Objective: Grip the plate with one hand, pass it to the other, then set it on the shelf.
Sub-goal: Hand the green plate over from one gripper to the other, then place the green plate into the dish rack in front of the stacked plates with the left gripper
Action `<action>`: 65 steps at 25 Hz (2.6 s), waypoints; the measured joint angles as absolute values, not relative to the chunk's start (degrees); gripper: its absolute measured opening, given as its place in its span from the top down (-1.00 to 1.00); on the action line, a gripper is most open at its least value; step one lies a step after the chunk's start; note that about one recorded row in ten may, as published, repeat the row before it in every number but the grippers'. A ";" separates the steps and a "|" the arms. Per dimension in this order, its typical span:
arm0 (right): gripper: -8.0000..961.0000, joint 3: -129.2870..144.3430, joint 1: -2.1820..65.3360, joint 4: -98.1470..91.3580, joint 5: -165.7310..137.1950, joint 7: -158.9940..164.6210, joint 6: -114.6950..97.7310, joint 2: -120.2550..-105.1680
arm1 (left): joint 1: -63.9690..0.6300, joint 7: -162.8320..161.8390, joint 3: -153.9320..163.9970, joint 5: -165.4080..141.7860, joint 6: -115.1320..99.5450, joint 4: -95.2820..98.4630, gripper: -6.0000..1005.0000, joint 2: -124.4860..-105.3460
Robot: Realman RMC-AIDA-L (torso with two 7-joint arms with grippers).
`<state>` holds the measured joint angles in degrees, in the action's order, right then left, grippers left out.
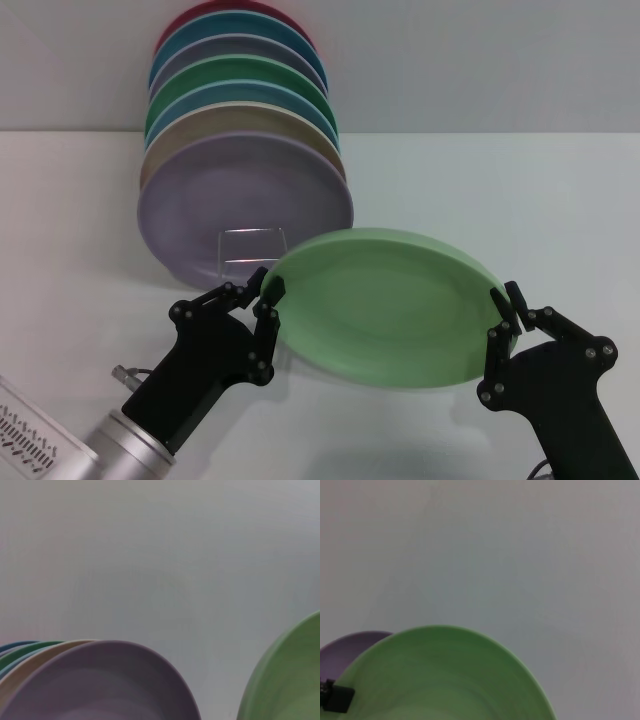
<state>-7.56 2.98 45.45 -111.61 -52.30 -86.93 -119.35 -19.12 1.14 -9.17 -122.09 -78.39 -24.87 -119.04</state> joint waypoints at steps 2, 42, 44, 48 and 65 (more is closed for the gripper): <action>0.94 -7.56 2.99 45.44 -111.61 -52.30 -86.93 -119.35 | -19.16 1.14 -9.15 -122.09 -78.39 -24.83 0.74 -119.07; 0.45 -4.49 4.86 41.75 -112.28 -45.37 -90.96 -119.16 | -14.17 5.55 -13.86 -121.72 -85.61 -26.54 0.90 -118.67; 0.44 -3.68 5.20 40.97 -112.29 -44.92 -91.44 -119.19 | -13.53 5.33 -14.20 -121.72 -88.94 -26.32 0.91 -118.54; 0.42 -2.51 5.75 39.30 -112.28 -44.69 -91.47 -119.24 | -12.70 5.04 -16.07 -121.76 -94.15 -26.17 0.91 -118.49; 0.41 -3.82 7.94 30.71 -102.07 -39.09 -89.96 -119.32 | -19.74 20.10 -23.65 -122.06 -107.37 -12.01 0.91 -118.54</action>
<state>-3.82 7.94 30.71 -102.07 -39.08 -89.96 -119.32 -19.74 20.10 -23.65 -122.06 -107.37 -12.01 -118.54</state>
